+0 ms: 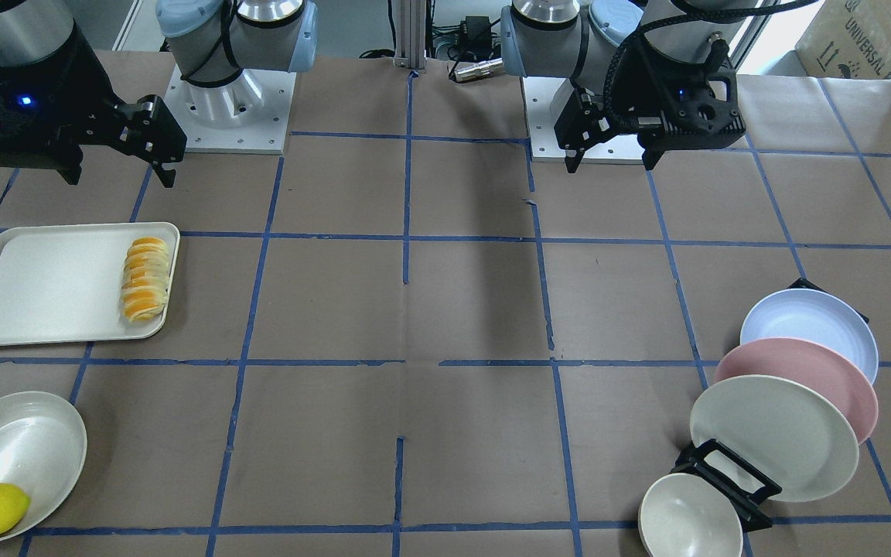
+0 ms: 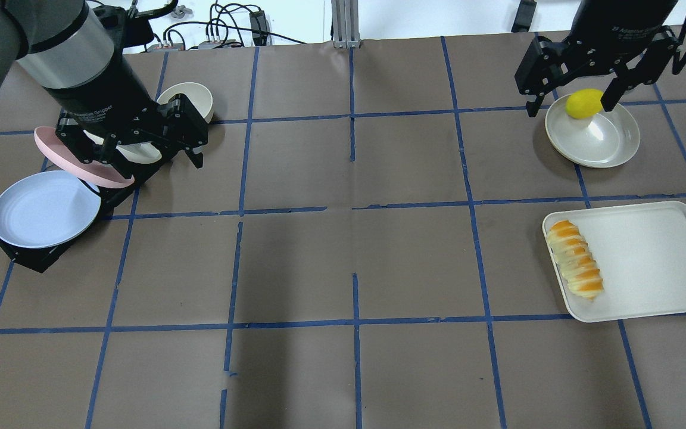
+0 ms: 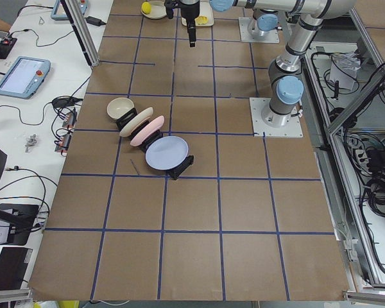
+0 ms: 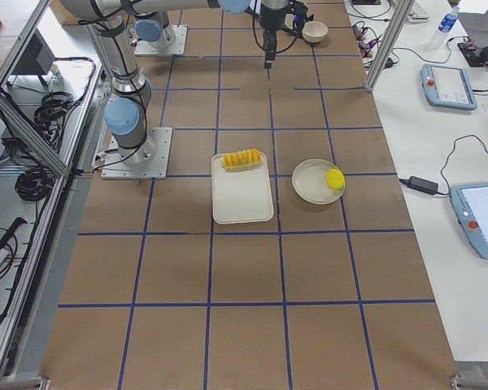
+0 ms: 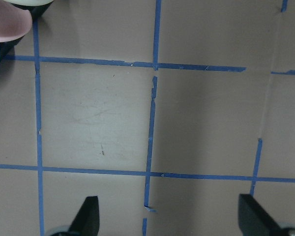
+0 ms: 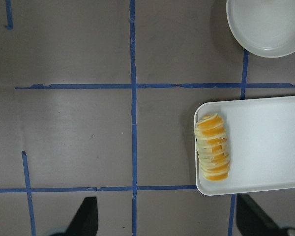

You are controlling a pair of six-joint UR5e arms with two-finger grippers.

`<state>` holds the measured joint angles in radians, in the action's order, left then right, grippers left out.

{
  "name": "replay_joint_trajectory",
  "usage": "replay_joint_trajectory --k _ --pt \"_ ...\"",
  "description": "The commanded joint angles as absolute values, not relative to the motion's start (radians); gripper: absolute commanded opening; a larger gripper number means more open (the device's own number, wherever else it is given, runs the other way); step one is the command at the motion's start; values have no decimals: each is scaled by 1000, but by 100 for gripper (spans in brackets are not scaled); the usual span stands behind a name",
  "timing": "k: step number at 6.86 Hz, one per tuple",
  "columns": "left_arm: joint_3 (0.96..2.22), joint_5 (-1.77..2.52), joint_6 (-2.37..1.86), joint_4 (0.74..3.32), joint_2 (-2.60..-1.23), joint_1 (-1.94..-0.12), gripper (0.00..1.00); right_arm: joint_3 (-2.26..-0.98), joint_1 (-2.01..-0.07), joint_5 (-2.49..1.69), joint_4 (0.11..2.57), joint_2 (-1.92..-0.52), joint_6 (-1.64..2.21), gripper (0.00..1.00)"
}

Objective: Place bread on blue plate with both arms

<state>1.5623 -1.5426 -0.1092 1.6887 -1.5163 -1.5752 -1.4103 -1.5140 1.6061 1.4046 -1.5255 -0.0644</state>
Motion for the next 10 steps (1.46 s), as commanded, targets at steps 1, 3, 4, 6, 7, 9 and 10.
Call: replay_joint_trajectory --k 1,3,4,6,7,9,10 --pt "1552 -1584 -109 1689 -1523 -1575 100 -1413 -1514 1606 1404 -1519 -63 100" --pt "1560 -1580 -92 1683 -1531 -1566 100 -1413 -1494 1603 1295 -1513 -66 100" --pt "1562 -1582 -51 1713 -1529 -1515 100 -1417 -1490 1592 1331 -1475 -64 99" --pt "1553 -1504 67 1802 -1535 -1248 100 -1538 -1453 1588 1631 -1411 -203 99" --pt "1552 -1481 166 1859 -1539 -1150 100 -1657 -1421 1601 1804 -1422 -291 98" --pt "1565 -1479 393 1881 -1546 -977 100 -1904 -1298 1601 2102 -1428 -491 97" --pt "1548 -1479 437 1884 -1590 -891 100 -2018 -1280 1611 2185 -1455 -553 97"
